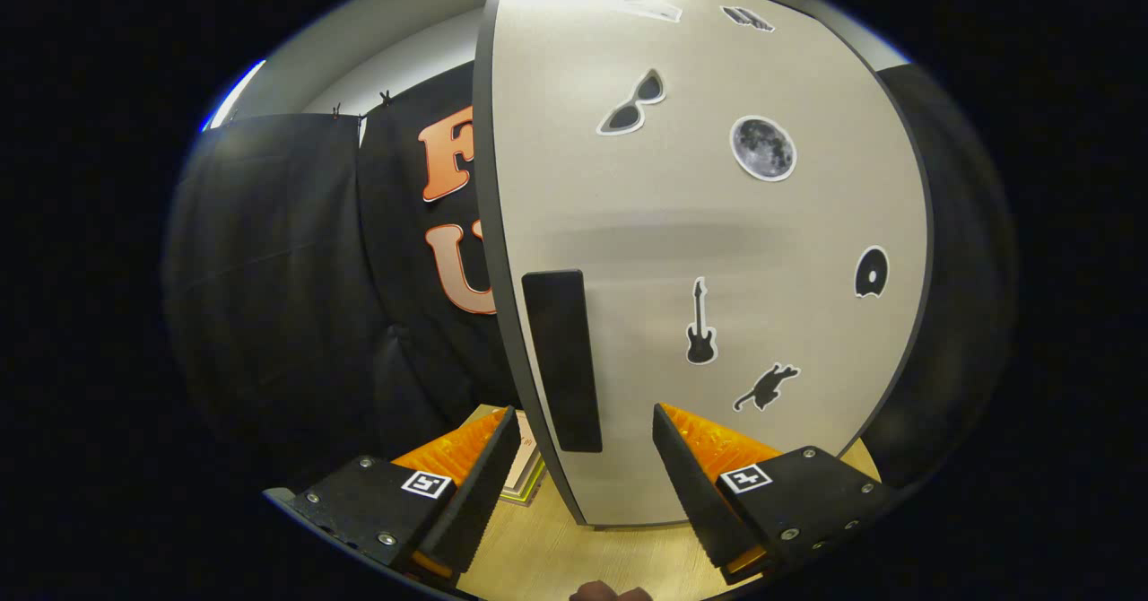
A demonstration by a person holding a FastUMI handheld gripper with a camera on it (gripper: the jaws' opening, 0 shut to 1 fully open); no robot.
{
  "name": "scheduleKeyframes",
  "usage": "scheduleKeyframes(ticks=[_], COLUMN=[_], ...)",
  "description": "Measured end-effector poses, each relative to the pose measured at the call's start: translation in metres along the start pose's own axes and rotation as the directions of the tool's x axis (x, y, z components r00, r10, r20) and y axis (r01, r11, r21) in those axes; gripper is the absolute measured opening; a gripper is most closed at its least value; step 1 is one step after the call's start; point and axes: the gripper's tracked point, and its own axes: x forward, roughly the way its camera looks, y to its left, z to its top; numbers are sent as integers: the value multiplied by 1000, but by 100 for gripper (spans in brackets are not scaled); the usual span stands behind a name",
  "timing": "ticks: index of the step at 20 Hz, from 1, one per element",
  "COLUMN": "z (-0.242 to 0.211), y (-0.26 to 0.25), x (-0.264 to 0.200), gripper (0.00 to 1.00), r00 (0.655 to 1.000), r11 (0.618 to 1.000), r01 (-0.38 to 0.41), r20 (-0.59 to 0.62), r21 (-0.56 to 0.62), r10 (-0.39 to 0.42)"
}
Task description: Open the shoe cabinet door, grab the shoes and put them into the shoe cabinet, then close the shoe cabinet door.
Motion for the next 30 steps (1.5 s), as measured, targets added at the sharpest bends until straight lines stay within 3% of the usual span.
scheduleKeyframes(ticks=[3,9,15,24,30], z=[1,3,18,25,33], y=[-1,-4,-42,-110,-134], x=[-37,-91,-153,-265,-313], gripper=[93,93,93,93,93], r00=[999,998,991,983,975], r11=[999,998,995,994,991], r01=[43,55,100,107,124], r20=[32,45,97,155,189], r21=[1,-34,-31,-32,-47], r10=[-43,-54,-97,-101,-113])
